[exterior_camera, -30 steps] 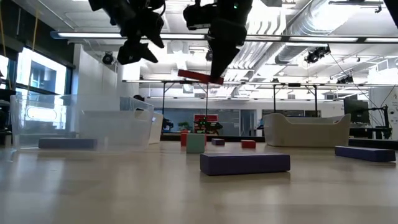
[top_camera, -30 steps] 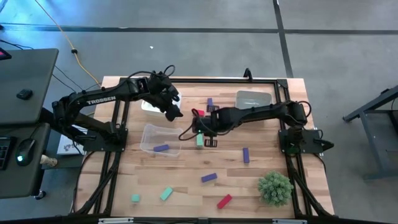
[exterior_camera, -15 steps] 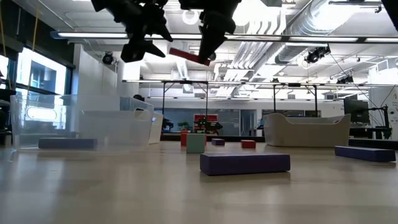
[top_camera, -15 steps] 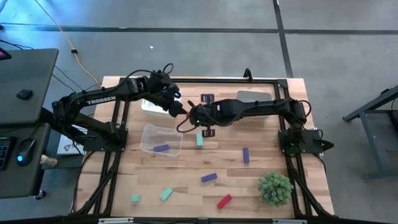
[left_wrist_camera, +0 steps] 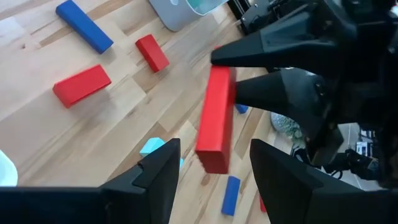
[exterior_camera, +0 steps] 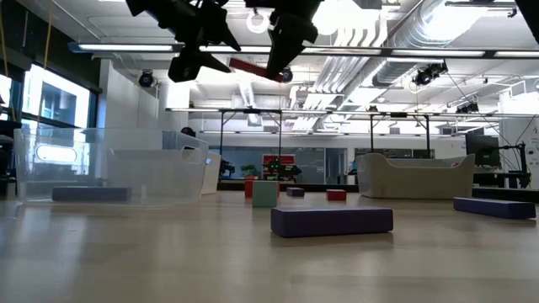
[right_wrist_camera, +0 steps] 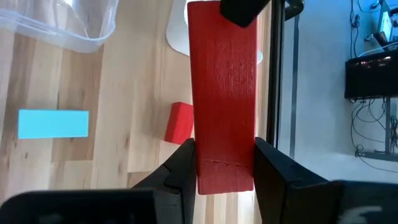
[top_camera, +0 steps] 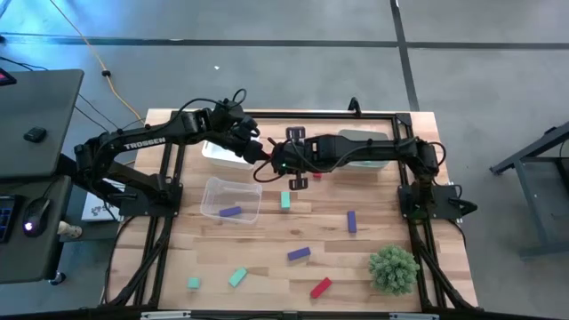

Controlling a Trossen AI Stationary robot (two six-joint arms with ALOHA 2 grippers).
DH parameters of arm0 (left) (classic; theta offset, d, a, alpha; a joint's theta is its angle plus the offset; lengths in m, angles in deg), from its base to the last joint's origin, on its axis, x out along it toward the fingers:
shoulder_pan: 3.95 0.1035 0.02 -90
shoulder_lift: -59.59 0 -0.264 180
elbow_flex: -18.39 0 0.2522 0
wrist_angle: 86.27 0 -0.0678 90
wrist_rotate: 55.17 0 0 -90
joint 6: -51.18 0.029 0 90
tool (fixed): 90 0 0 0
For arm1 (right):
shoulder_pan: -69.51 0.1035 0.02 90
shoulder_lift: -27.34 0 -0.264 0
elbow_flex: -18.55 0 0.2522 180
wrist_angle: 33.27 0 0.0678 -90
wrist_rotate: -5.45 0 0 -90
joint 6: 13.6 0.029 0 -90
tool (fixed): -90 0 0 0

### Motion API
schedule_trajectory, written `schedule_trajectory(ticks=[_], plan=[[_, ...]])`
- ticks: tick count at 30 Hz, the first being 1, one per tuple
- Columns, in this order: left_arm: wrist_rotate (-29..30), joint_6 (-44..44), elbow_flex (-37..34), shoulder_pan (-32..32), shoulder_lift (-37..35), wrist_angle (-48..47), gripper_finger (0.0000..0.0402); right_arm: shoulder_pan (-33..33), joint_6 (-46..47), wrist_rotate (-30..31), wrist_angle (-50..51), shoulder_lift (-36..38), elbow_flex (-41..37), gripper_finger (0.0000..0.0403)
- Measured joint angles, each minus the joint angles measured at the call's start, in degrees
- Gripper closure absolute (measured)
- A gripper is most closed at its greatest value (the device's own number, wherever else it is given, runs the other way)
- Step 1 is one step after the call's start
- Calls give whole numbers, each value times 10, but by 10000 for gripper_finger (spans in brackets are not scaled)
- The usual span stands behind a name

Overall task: Sort & place blocks by color
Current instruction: Put the red block into the white bin

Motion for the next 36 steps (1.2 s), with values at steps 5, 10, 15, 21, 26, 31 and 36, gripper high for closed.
schedule_trajectory(ticks=[5, 10, 15, 21, 26, 31, 36], plan=[[1, -1, 0, 0, 0, 1, 218, 0, 15, 1, -17, 11, 0, 308], [2, -5, 0, 0, 0, 18, 218, -3, 14, -5, -54, 12, 0, 308], [3, -6, 0, 1, 0, 27, 225, -4, 19, 0, -54, 12, -2, 308], [3, -5, 0, 1, 0, 34, 270, -4, 24, 1, -67, 12, -2, 308], [3, 1, 0, 1, 0, 35, 313, -7, 29, 7, -68, 12, -3, 308], [3, 5, 0, 1, 0, 37, 348, -9, 28, 13, -68, 11, -3, 308], [30, 16, 0, 1, 0, 42, 359, -9, 25, 15, -66, 11, -3, 309]])
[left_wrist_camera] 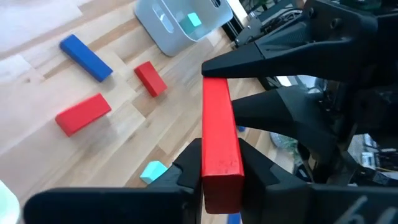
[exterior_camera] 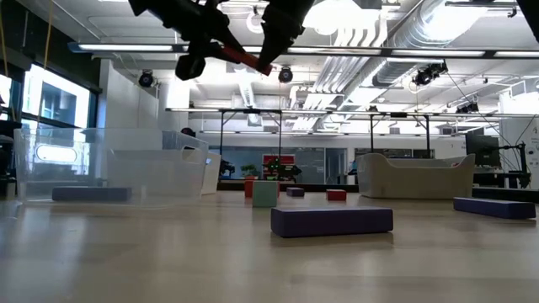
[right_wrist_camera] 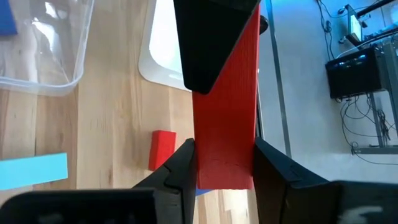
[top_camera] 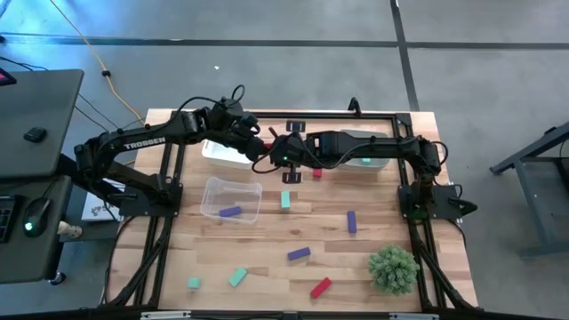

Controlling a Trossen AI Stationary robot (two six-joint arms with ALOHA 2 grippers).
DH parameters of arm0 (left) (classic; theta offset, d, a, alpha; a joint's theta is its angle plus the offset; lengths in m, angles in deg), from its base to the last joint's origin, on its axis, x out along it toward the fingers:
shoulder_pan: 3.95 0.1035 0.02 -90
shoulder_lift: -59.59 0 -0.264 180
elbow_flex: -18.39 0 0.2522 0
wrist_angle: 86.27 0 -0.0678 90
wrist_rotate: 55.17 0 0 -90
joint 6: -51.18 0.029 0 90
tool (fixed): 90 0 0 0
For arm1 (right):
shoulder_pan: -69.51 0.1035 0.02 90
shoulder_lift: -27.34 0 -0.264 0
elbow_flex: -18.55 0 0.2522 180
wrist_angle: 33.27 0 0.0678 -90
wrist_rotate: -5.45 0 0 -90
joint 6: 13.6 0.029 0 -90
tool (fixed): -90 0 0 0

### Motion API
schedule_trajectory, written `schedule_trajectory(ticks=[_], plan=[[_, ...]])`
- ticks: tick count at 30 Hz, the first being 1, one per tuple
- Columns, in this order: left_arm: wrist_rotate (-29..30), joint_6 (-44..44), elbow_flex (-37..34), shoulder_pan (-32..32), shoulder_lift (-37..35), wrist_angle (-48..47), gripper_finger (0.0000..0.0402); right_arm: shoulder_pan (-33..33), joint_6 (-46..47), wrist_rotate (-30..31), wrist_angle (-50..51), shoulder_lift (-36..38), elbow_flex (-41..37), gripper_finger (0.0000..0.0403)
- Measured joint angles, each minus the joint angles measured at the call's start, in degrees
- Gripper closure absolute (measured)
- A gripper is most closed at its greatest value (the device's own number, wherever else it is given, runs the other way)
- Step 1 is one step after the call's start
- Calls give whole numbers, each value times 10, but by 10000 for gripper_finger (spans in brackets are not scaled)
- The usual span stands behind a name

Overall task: Sort & place blocks by color
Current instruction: Put the red block into the white bin

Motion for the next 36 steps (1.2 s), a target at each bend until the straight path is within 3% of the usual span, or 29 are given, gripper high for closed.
schedule_trajectory(ticks=[7, 16, 20, 23, 36], plan=[[8, 16, 0, 0, 0, 2, 359, 0, 0, 1, 0, 0, 0, 308], [47, 53, 0, 4, 0, 0, 359, 0, 3, 41, 2, 0, 0, 204], [49, 73, 0, 17, 0, -16, 359, 0, 5, 66, 5, 0, 0, 198], [83, 97, 0, 31, 0, -49, 359, 0, 23, 88, 6, 0, 0, 196], [182, 191, 0, 117, 2, -195, 359, 0, 116, 86, 24, 0, 0, 194]])
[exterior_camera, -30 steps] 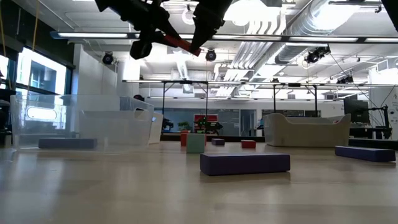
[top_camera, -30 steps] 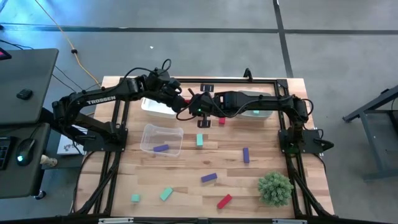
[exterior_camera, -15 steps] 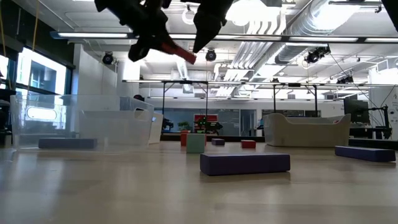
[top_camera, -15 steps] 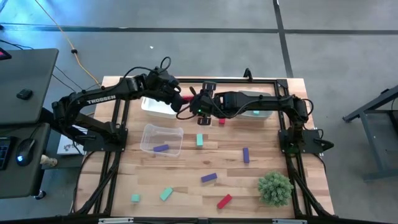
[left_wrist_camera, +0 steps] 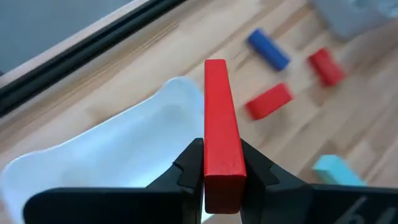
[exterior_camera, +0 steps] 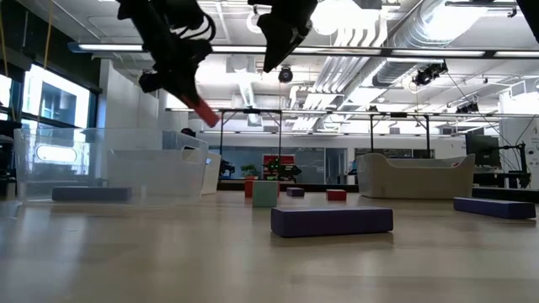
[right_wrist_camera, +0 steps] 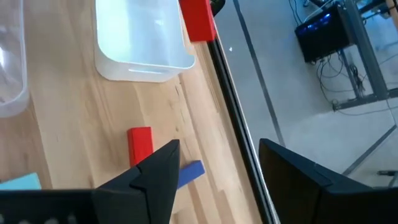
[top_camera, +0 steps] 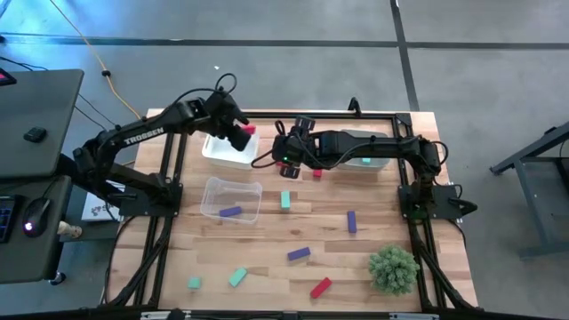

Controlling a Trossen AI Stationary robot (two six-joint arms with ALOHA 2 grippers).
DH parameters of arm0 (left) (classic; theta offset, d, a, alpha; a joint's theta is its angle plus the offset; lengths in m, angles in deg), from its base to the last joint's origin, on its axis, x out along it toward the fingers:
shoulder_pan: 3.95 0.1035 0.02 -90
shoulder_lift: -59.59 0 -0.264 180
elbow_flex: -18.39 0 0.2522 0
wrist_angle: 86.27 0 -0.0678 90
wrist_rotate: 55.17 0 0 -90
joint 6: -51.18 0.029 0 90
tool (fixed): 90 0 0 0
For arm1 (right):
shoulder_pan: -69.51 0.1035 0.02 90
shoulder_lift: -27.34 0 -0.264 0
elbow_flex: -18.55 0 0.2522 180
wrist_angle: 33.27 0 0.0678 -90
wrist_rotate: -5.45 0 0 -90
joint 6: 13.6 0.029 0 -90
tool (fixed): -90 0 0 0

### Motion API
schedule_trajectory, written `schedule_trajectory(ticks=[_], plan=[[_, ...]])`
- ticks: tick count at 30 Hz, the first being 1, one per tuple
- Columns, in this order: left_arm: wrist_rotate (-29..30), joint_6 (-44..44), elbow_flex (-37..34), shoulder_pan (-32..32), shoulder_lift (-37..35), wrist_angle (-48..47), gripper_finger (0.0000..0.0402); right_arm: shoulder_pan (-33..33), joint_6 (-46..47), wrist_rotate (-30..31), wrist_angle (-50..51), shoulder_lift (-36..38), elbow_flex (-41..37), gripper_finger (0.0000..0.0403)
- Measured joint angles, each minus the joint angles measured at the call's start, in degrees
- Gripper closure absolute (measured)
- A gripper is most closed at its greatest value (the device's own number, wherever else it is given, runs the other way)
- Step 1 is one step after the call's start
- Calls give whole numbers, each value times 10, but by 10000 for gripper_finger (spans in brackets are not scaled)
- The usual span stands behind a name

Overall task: Sort & place blocks by color
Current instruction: Put the red block into the white bin

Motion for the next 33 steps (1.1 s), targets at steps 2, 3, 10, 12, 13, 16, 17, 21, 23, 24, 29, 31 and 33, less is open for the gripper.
schedule_trajectory(ticks=[2, 3, 10, 12, 13, 16, 17, 21, 23, 24, 29, 31, 33], plan=[[1, 6, 0, 10, 8, -18, 359, 0, 9, 0, 0, 0, 0, 194], [1, 12, 0, 15, 12, -27, 360, 0, 12, 0, 0, 0, 0, 194], [0, 30, 0, 29, 55, -46, 360, -2, 33, -1, 0, 0, 0, 194], [0, 30, 0, 29, 68, -46, 360, -3, 41, -1, 0, 0, 0, 194], [0, 30, 0, 29, 75, -47, 360, -3, 41, -2, 0, 0, 0, 194], [0, 30, 0, 29, 93, -47, 360, -3, 43, -3, 0, 0, 0, 194], [0, 30, 0, 29, 99, -50, 360, -3, 50, -5, 0, 0, 0, 194], [-3, 30, 0, 29, 119, -54, 356, -6, 75, -29, 0, 0, 0, 194], [-3, 30, 0, 29, 130, -55, 355, -6, 86, -38, 0, 0, 0, 194], [-3, 30, 0, 29, 135, -55, 355, -6, 91, -41, 0, 0, 0, 194], [-5, 30, 0, 29, 151, -55, 354, -7, 93, -48, 0, 0, 0, 194], [-5, 30, 0, 29, 154, -55, 350, -7, 93, -49, 0, 0, 0, 194], [-5, 30, 0, 29, 155, -55, 344, -7, 93, -49, 0, 0, 0, 194]])
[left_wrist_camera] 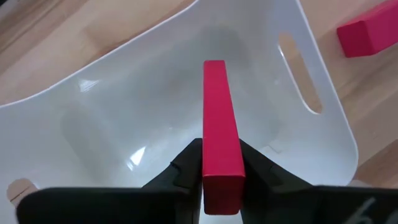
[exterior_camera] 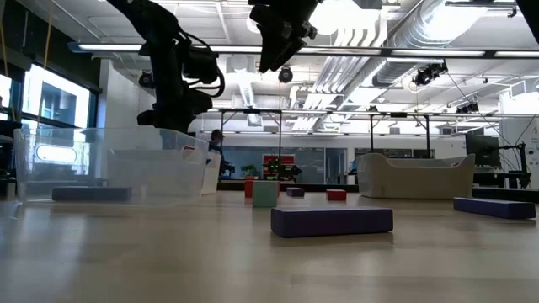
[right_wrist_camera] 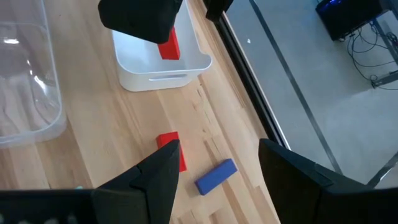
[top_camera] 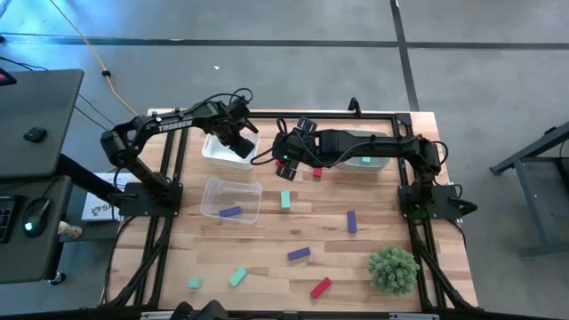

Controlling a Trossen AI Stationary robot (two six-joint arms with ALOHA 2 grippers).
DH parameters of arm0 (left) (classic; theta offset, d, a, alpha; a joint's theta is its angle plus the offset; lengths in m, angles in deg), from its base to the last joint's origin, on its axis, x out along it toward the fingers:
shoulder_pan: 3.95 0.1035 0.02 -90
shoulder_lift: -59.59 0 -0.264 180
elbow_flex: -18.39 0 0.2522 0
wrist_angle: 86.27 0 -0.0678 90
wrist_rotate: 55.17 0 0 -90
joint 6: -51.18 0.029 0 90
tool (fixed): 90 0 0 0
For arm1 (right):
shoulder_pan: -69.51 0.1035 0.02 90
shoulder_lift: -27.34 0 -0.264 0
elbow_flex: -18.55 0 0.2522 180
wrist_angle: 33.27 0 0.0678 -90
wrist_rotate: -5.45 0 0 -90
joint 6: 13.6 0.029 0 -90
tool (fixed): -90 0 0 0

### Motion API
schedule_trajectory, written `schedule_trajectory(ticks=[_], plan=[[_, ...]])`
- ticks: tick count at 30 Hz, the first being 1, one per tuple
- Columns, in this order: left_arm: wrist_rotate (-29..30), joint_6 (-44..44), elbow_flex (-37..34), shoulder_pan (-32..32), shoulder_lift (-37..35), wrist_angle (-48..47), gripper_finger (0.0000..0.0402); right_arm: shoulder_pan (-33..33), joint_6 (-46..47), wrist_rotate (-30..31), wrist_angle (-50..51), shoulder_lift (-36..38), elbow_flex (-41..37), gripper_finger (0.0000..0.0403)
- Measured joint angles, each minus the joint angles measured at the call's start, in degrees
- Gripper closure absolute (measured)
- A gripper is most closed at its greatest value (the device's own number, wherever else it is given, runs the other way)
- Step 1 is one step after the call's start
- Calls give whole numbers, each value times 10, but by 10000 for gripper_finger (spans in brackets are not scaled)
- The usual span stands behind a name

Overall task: Sort & place blocks by color
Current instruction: Put the red block into the white bin

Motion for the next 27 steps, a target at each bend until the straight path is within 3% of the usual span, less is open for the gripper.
schedule_trajectory(ticks=[14, 27], plan=[[0, 0, 0, 1, -1, -3, 280, 0, -3, 0, 0, 0, 0, 194], [-5, 25, 1, 4, -37, -47, 279, -3, -3, -2, 0, 0, 0, 194]])
